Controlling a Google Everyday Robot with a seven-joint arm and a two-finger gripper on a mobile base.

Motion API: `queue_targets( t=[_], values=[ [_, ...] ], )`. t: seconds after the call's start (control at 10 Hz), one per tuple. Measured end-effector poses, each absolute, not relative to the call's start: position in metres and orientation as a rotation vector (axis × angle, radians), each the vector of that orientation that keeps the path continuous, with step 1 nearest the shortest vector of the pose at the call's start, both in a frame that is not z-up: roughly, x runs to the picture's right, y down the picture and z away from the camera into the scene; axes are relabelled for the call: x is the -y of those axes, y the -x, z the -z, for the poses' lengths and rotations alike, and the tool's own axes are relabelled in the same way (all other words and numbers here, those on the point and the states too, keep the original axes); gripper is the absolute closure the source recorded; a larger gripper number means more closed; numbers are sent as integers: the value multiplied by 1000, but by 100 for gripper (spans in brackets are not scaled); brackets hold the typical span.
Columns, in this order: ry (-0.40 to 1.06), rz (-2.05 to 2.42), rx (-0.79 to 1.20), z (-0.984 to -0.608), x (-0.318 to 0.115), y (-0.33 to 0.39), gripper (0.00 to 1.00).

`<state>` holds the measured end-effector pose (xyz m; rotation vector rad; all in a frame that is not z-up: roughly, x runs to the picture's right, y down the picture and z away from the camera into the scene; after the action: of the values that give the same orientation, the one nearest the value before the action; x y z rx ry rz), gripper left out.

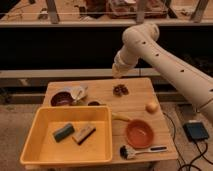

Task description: Stack bowls on top of each other

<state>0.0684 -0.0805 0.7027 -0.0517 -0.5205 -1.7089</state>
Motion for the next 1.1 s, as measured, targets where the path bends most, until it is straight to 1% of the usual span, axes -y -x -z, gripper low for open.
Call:
queue_targets(
  t=[0.8, 0.9, 1.1],
  values=[
    [53, 1708, 523, -703, 79, -68, 76],
    [64, 1699, 536, -705, 74, -71, 76],
    [96, 1655, 567, -713, 42, -88, 76]
  ],
)
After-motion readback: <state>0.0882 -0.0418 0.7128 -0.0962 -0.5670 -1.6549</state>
